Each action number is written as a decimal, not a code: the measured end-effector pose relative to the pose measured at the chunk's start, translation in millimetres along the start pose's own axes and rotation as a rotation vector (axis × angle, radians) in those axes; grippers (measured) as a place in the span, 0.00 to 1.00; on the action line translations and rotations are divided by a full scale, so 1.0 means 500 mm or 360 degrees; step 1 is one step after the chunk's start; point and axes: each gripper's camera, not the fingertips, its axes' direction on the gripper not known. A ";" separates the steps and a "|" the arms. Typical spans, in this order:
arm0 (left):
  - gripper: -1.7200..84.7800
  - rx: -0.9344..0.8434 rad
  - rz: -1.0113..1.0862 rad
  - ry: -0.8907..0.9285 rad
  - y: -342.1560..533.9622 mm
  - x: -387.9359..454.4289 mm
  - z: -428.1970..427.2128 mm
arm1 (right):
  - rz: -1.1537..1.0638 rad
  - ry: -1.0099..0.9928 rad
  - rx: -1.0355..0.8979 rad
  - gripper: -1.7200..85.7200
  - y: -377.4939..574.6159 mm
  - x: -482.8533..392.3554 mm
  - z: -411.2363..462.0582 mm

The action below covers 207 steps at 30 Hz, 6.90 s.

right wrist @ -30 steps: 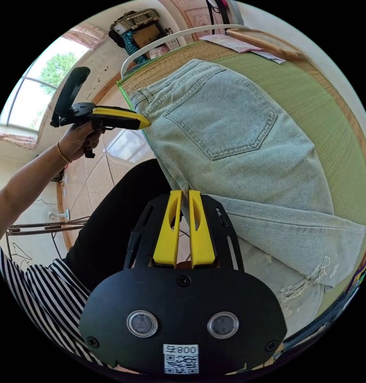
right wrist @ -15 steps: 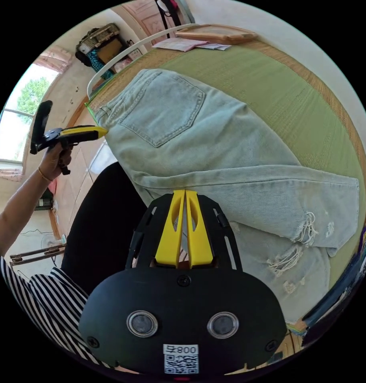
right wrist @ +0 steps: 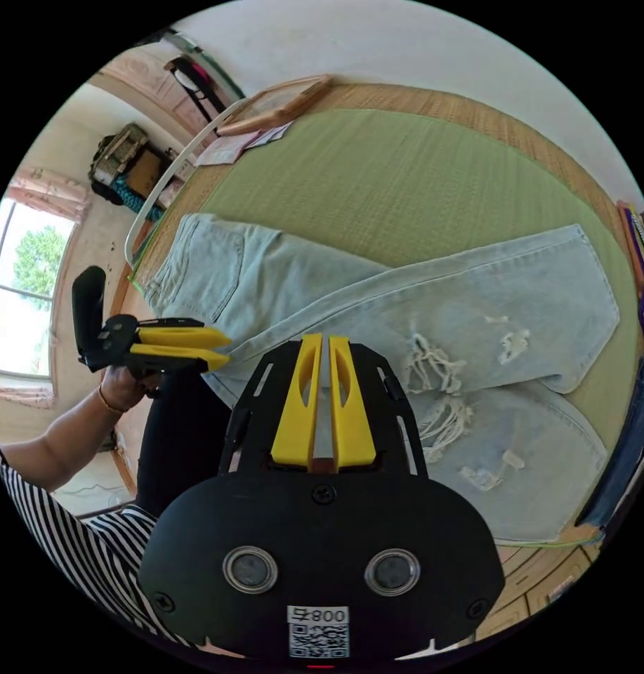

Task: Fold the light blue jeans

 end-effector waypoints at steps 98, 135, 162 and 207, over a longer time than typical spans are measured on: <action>0.10 -0.0191 -0.0183 0.0449 -0.748 0.486 0.639 | 0.0457 -0.0100 0.0038 0.04 0.629 0.363 -0.168; 0.02 -0.0346 0.0376 0.0302 -0.759 0.672 0.759 | -0.0346 0.0228 0.0389 0.12 0.525 0.130 -0.298; 0.02 -0.0229 0.0002 0.0181 -0.777 0.579 0.734 | -0.0706 0.0979 0.0253 0.02 0.522 -0.003 -0.116; 0.02 -0.0337 0.0905 0.0020 -1.365 1.115 1.086 | 0.1252 -0.0437 0.1308 0.02 1.309 0.965 -0.420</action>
